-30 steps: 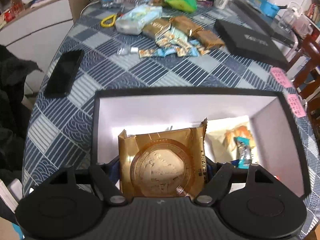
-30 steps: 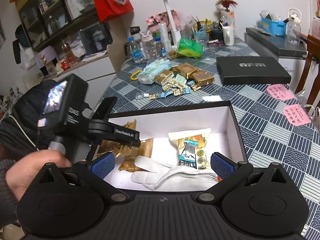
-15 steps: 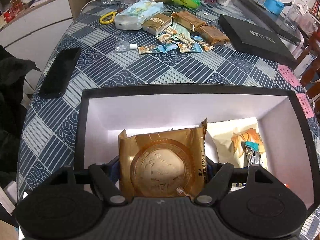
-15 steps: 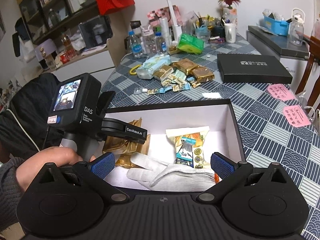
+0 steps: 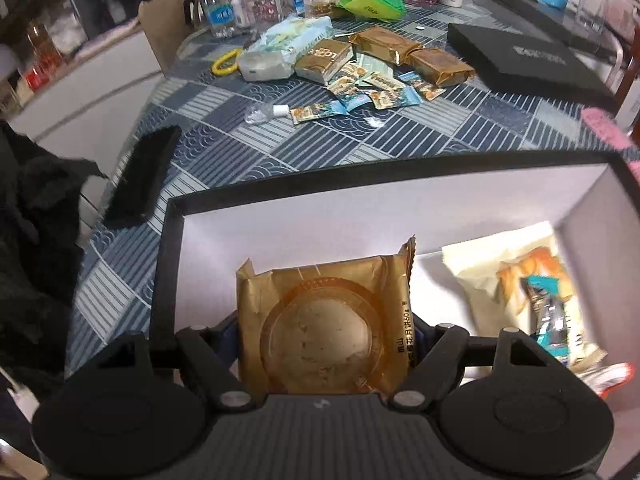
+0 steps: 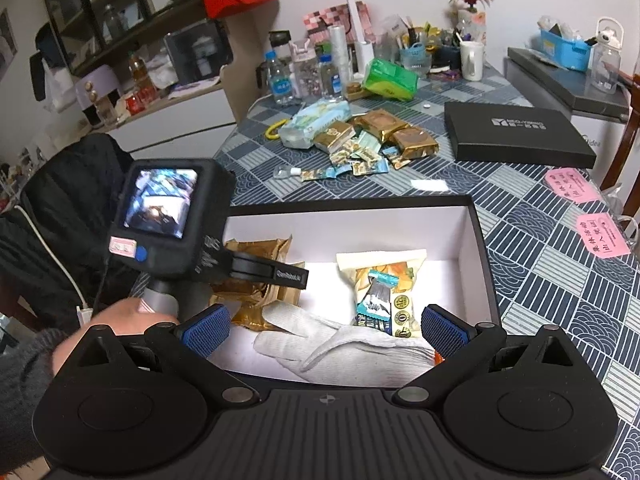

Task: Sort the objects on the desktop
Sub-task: 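Carry the gold mooncake packet in the left gripper over the open box, then lower the packet into the box and open the left gripper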

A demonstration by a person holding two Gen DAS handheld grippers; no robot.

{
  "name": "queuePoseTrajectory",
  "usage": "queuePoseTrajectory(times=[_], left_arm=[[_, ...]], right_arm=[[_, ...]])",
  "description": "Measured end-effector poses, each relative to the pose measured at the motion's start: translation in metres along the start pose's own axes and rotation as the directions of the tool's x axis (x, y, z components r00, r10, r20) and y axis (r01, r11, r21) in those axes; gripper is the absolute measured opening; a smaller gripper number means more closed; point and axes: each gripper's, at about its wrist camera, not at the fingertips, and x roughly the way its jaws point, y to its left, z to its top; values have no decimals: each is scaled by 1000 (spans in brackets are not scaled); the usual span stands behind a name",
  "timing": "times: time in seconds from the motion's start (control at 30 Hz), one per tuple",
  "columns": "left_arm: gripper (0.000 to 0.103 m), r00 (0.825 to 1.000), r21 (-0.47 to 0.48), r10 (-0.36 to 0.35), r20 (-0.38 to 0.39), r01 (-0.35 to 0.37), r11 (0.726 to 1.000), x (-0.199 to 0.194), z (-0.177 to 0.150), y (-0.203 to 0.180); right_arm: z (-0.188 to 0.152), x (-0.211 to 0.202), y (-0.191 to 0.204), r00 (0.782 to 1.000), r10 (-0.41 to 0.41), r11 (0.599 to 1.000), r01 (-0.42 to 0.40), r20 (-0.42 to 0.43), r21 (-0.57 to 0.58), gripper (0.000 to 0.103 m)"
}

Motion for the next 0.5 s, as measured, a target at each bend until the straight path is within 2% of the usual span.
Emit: queuePoseTrajectory(times=[0.2,0.5], left_arm=[[93,999,19,23,-26,-23,1000,8,7,-6],[95,999,21,15,-42,-14,1000,11,7,-11]], right_arm=[[-1,1,-3,1000,3,1000,-3,-5,7,103],[-2,-2,-8,1000,-1,1000,1,-2,14,103]])
